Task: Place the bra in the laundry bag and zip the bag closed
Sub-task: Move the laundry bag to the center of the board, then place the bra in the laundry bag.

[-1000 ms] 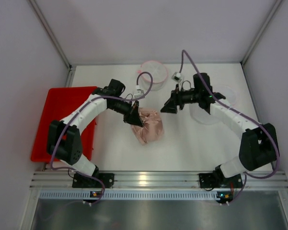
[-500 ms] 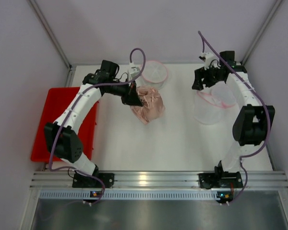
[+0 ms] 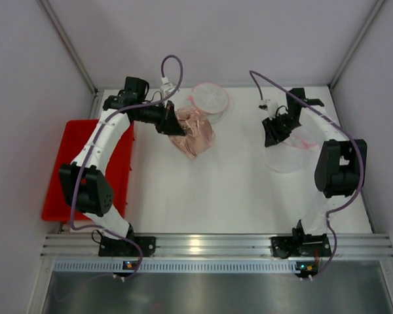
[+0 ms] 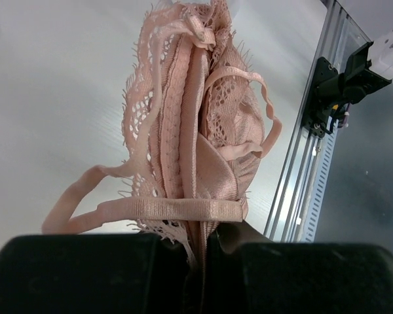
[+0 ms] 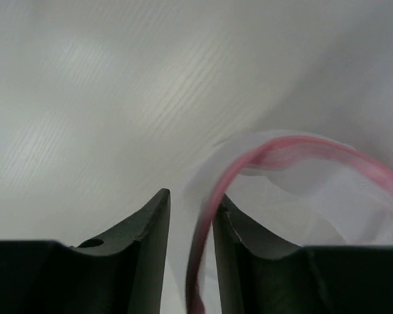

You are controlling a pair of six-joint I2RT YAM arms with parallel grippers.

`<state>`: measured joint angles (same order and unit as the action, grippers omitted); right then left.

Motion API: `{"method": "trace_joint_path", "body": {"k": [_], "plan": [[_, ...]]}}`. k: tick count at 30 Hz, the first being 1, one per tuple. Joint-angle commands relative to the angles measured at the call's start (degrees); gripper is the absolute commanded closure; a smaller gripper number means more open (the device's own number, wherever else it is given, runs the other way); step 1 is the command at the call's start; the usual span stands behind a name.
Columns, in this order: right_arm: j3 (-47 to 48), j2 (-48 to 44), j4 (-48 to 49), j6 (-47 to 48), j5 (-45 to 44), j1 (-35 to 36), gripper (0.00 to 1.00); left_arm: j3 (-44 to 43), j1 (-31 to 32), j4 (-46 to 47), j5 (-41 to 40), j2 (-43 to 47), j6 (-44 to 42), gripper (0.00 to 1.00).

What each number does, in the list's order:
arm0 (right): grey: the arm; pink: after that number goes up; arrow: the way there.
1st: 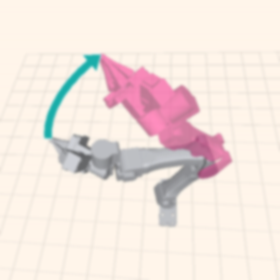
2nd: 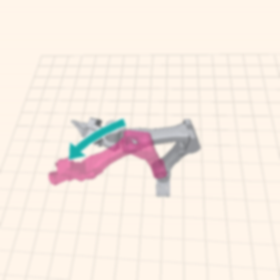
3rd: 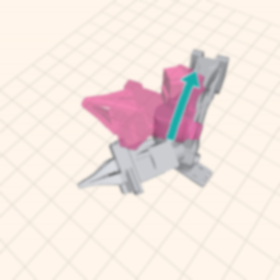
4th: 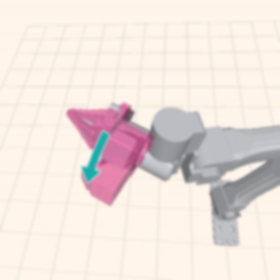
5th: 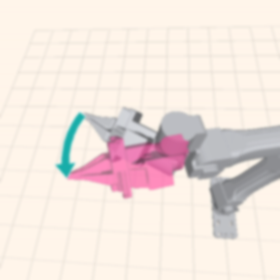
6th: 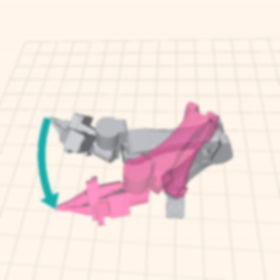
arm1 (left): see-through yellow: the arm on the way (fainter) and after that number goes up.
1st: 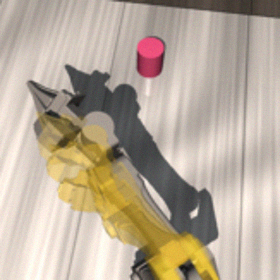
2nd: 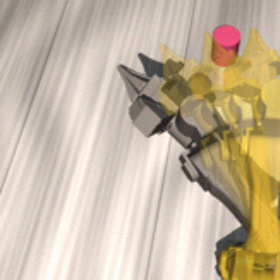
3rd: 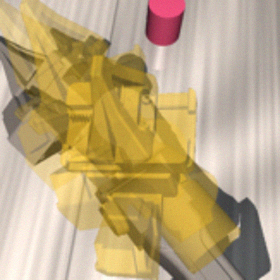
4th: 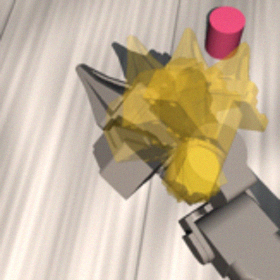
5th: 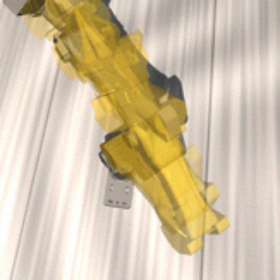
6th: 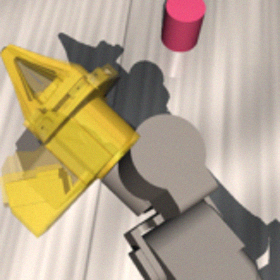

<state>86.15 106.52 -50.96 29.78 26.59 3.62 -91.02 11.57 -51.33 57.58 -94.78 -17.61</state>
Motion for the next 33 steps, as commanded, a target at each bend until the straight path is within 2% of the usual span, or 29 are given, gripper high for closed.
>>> {"method": "trace_joint_path", "body": {"k": [1,5,10,12,13,17,23,27,28,31,33], "plan": [[-4.0,-10.2,-5.3,8.4,5.4,3.4,0.68,-4.0,-0.1,0.7,3.5,0.0,1.3,1.00],[-13.5,-18.2,-8.7,19.8,8.9,7.7,0.74,-5.6,-0.1,1.5,4.2,-2.2,3.3,1.00],[-21.4,-31.4,-16.1,31.6,10.2,11.7,0.74,-6.4,0.3,3.4,4.7,-4.0,5.9,1.00],[-25.3,-35.7,-17.5,37.0,7.9,14.0,0.69,-6.2,1.5,4.0,3.8,-4.6,6.6,1.00],[-27.9,-39.7,-18.4,38.5,4.0,14.5,0.67,-6.0,2.3,4.4,3.2,-4.8,6.8,1.00],[-32.2,-47.6,-20.5,46.0,-4.5,15.2,0.65,-4.4,7.4,8.5,0.7,-5.5,10.8,1.00],[-34.0,-51.3,-19.1,46.8,-8.0,15.3,0.72,-7.4,17.8,18.4,-1.3,-10.8,22.3,1.00],[-34.4,-52.0,-16.7,46.2,-7.2,15.2,0.83,-10.8,20.9,28.4,-5.2,-16.1,34.6,1.00],[-34.3,-52.0,-16.5,46.2,-7.2,15.2,0.84,-10.8,21.5,33.8,-5.8,-17.7,40.1,1.00],[-33.9,-51.5,-15.8,45.5,-7.7,15.3,0.85,-9.1,23.5,43.1,-8.3,-20.6,47.5,1.00],[-33.9,-51.1,-14.7,45.0,-8.5,15.2,0.85,-8.0,25.5,45.1,-8.2,-22.0,48.6,1.00]]}}
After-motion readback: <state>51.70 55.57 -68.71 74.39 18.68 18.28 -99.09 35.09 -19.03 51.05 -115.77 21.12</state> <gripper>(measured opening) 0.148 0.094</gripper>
